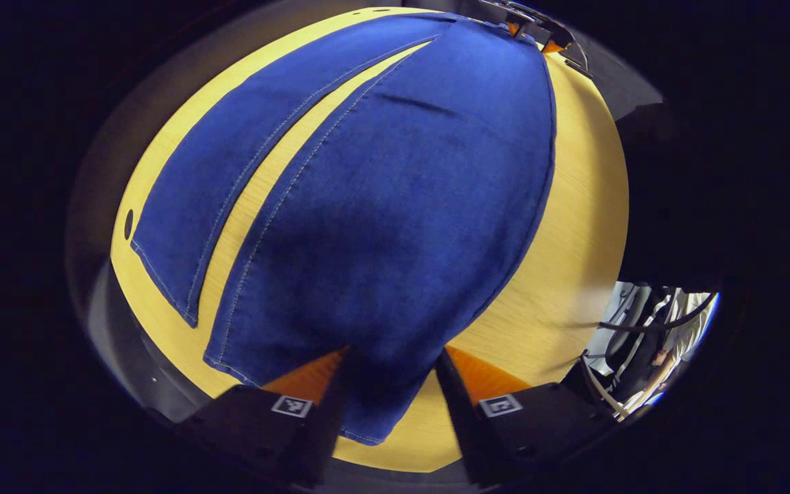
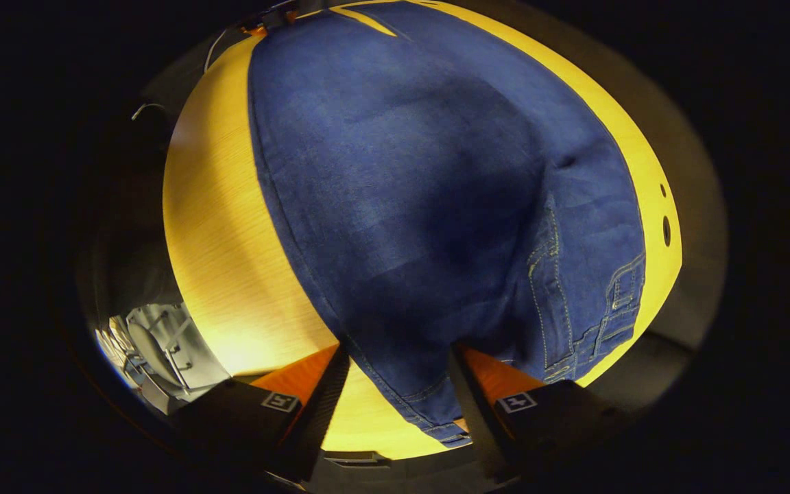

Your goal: Grasp the waist and the cuffs of the jeans and fold them to make the two legs overlap; first hold the waist and fold one-third of the jeans toward the cuffs, then hold the cuffs and fold the remaining one-third in the same direction to finish folding.

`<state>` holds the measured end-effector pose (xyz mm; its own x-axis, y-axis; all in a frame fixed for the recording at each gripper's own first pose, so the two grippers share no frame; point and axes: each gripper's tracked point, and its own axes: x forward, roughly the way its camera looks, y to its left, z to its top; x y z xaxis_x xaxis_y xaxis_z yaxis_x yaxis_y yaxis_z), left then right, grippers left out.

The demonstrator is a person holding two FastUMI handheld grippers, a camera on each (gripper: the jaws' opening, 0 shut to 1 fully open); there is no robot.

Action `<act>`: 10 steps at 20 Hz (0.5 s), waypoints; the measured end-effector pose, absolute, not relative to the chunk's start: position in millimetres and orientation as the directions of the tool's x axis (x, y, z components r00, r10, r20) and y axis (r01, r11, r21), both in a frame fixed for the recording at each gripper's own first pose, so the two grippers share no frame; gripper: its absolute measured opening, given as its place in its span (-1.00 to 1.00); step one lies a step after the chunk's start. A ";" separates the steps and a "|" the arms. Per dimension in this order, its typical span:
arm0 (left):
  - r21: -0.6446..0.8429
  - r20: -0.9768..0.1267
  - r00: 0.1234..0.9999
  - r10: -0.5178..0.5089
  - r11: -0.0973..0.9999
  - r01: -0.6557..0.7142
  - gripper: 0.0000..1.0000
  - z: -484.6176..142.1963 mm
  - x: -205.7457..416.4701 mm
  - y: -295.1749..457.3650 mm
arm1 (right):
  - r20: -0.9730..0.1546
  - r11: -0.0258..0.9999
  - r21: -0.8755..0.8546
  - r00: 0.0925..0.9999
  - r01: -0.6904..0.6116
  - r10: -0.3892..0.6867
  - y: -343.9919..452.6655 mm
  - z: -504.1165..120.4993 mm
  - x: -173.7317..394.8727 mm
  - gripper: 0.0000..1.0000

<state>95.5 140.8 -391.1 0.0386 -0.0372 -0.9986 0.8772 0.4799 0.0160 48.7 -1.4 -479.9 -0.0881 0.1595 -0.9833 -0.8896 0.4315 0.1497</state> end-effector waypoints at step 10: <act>0.050 -0.992 0.113 -0.061 0.627 0.778 -0.89 -386.5 119.8 144.2 | -0.977 0.661 0.155 -0.014 -0.734 0.214 -7.2 -474.9 75.5 -0.82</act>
<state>119.8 144.2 -386.5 0.1132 -0.0607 -0.9917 0.7777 0.6266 0.0504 75.5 -7.2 -474.9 -0.0136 0.2145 -0.9766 -0.7343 0.6608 0.1554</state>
